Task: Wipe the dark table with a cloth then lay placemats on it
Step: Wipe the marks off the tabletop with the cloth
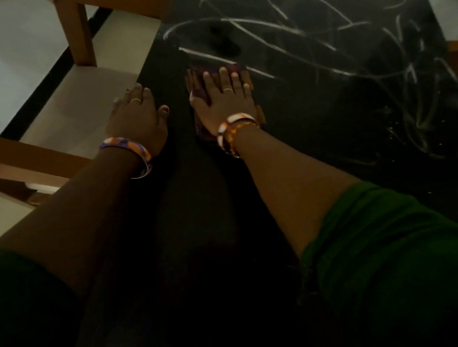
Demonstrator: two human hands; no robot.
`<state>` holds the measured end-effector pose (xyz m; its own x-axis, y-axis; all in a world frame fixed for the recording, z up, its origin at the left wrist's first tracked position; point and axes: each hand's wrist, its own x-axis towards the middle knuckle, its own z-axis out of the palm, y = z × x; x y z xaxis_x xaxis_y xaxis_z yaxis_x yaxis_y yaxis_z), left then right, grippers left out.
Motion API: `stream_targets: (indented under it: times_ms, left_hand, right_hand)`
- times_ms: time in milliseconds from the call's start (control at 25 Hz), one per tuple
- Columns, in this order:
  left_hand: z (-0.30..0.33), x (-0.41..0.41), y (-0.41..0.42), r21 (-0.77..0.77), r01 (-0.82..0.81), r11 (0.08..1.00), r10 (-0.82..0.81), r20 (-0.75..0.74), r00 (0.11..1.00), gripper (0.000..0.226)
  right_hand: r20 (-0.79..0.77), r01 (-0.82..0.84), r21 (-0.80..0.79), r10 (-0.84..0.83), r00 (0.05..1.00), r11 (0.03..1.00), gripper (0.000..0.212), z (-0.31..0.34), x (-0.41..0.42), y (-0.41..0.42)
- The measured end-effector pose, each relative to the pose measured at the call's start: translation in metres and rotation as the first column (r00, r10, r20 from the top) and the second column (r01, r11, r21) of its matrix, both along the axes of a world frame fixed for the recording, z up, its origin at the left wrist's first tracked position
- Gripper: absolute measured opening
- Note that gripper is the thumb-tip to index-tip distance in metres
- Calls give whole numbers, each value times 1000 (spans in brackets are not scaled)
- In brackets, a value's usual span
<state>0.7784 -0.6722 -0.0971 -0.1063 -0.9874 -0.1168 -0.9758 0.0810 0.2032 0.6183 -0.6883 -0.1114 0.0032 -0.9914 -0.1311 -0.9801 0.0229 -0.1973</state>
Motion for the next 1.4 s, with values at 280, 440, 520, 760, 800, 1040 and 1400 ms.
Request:
stream_targets:
  times_ms: [280, 440, 520, 760, 800, 1040, 1400]
  left_hand:
    - [5, -26, 8, -62, 166, 984, -170, -58, 984, 57]
    - [5, -29, 22, -85, 225, 971, -231, -64, 971, 57]
    - [6, -31, 26, -68, 223, 972, -227, -56, 972, 57]
    - [11, -63, 39, -18, 258, 966, -259, -48, 965, 58]
    - [12, -69, 43, -23, 275, 961, -276, -64, 959, 58]
    - [12, -72, 70, -63, 311, 948, -316, -78, 946, 58]
    - [9, -123, 57, 6, 342, 940, -340, -73, 937, 59]
  right_hand:
    - [-134, 458, -47, -460, 877, 887, 66, -4, -159, 64]
    - [-197, 413, -88, -422, 885, 907, 69, -14, -124, 42]
    - [-129, 266, -89, -276, 952, 960, 66, -15, -76, 37]
    - [-88, 149, -104, -159, 983, 983, 65, -14, -97, 83]
    - [-115, 228, -115, -240, 964, 967, 67, -19, -132, 99]
    - [-337, 565, -78, -555, 760, 822, 65, -31, -212, 143]
    - [-149, 155, -72, -164, 975, 985, 64, -19, -149, 117]
